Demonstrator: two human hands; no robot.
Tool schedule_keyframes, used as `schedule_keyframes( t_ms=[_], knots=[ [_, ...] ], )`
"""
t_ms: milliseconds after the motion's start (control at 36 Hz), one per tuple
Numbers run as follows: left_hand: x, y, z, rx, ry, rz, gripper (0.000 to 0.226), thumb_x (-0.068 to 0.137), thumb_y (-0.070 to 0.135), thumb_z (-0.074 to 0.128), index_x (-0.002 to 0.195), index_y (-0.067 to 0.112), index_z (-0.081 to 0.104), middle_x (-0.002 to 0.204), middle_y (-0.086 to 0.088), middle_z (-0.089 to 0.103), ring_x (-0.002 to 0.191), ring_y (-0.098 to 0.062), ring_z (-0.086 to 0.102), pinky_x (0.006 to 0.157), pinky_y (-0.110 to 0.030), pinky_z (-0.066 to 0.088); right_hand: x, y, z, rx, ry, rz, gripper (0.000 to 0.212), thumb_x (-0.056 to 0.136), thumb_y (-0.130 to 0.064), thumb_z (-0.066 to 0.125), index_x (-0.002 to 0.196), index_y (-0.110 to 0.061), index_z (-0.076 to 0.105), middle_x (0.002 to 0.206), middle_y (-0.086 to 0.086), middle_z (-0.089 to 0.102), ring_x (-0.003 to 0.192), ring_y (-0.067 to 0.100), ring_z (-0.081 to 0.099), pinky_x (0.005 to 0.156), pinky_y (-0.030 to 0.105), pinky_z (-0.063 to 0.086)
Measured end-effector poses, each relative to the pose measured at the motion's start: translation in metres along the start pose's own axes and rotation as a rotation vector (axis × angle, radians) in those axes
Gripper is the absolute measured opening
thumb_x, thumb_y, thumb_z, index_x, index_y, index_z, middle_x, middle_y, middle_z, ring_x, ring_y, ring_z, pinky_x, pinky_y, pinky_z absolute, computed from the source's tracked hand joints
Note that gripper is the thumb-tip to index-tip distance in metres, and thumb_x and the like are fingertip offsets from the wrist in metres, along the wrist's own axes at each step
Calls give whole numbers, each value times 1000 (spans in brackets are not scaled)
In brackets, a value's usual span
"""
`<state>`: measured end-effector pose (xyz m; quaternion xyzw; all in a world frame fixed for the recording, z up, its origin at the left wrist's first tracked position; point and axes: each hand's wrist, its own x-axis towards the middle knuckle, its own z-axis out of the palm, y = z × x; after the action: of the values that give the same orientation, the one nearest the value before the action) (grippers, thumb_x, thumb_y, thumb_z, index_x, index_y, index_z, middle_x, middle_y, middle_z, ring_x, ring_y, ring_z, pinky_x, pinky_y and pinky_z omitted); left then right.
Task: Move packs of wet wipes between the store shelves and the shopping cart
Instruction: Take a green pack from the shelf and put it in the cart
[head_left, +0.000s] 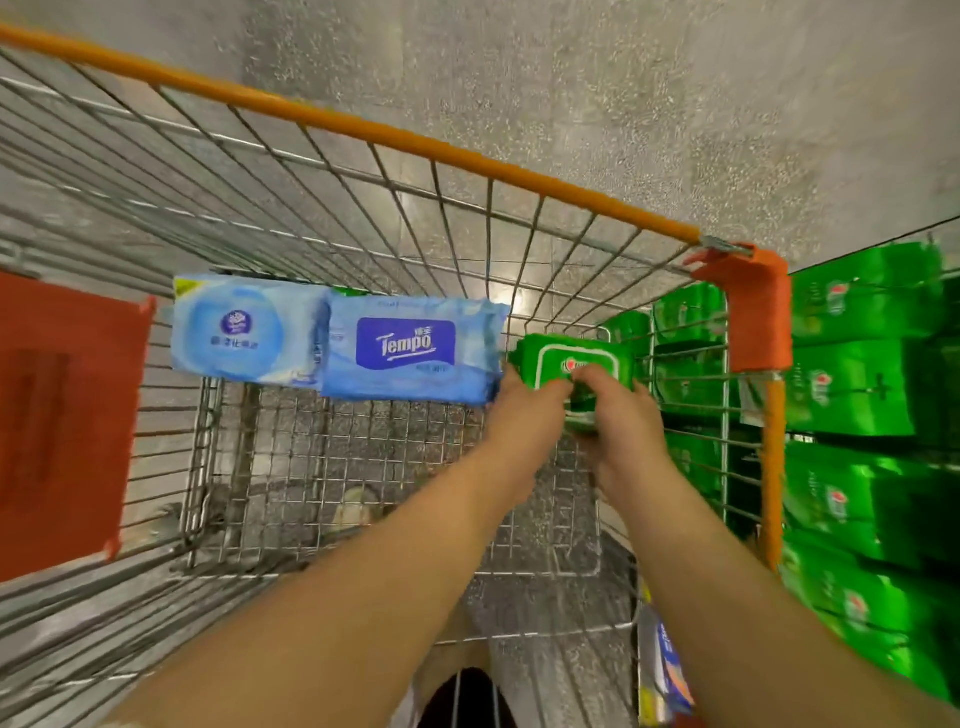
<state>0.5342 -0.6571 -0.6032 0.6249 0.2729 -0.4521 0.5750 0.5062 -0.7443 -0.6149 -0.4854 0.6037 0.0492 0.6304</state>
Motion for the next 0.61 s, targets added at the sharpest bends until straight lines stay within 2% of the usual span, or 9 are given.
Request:
schedule_keyframes(
  t_ms=[56, 83, 167, 250, 333, 389, 472, 556, 611],
  knots=[
    [9, -2, 5, -7, 26, -13, 84, 81, 38, 64, 156, 29, 28, 147, -4, 51, 126, -25, 54, 105, -42, 47, 8, 4, 4, 10, 37, 7, 72, 64, -28, 81, 130, -20, 55, 117, 9, 69, 102, 30, 69, 94, 55, 56],
    [14, -4, 7, -33, 35, -18, 84, 78, 37, 63, 155, 29, 31, 146, -5, 53, 126, -26, 56, 106, -45, 48, 10, 4, 6, 23, 55, 10, 81, 65, -27, 81, 139, -18, 50, 120, 9, 67, 102, 30, 69, 94, 55, 56],
    [29, -8, 12, -99, 55, -19, 66, 87, 24, 63, 148, 24, 39, 137, -7, 61, 117, -26, 62, 97, -40, 53, 21, 10, 10, 74, 96, 19, 93, 70, -24, 82, 151, -18, 37, 128, 5, 59, 110, 30, 65, 96, 55, 55],
    [41, -9, 13, -117, 69, -12, 70, 85, 32, 63, 150, 27, 38, 144, -7, 57, 125, -28, 58, 104, -45, 50, 28, 10, 21, 72, 92, 47, 118, 45, -42, 87, 150, -23, 37, 141, 7, 53, 118, 33, 62, 99, 60, 51],
    [49, -3, 11, -121, 92, -18, 67, 94, 33, 63, 154, 28, 33, 151, -2, 49, 134, -27, 49, 108, -42, 43, 58, 24, 21, 60, 86, 52, 121, 32, -50, 87, 143, -28, 45, 141, 8, 55, 117, 37, 62, 97, 66, 50],
    [54, -1, 9, -131, 126, -13, 58, 100, 26, 60, 153, 24, 37, 140, 3, 52, 130, -21, 51, 101, -33, 41, 68, 27, 26, 40, 86, 60, 122, 29, -52, 89, 141, -31, 49, 139, 6, 58, 116, 36, 63, 97, 65, 51],
    [62, 0, 7, -101, 142, -22, 55, 103, 25, 55, 154, 23, 35, 144, -3, 52, 127, -23, 52, 94, -27, 36, 60, 18, 36, 33, 62, 42, 132, 33, -52, 89, 151, -33, 35, 147, 4, 51, 121, 34, 60, 102, 61, 49],
    [67, 2, 7, -81, 141, -51, 62, 105, 29, 53, 160, 26, 23, 158, -4, 39, 140, -26, 43, 103, -33, 37, 46, 9, 43, 68, 14, 29, 130, 40, -45, 87, 155, -30, 28, 150, 10, 47, 125, 35, 55, 107, 61, 44],
    [69, 3, 8, -51, 145, -66, 64, 105, 33, 53, 160, 28, 22, 162, -3, 35, 143, -28, 40, 112, -40, 36, 45, 9, 42, 65, 10, 20, 127, 45, -43, 87, 156, -30, 25, 152, 11, 44, 128, 35, 53, 109, 62, 42]
  ],
)
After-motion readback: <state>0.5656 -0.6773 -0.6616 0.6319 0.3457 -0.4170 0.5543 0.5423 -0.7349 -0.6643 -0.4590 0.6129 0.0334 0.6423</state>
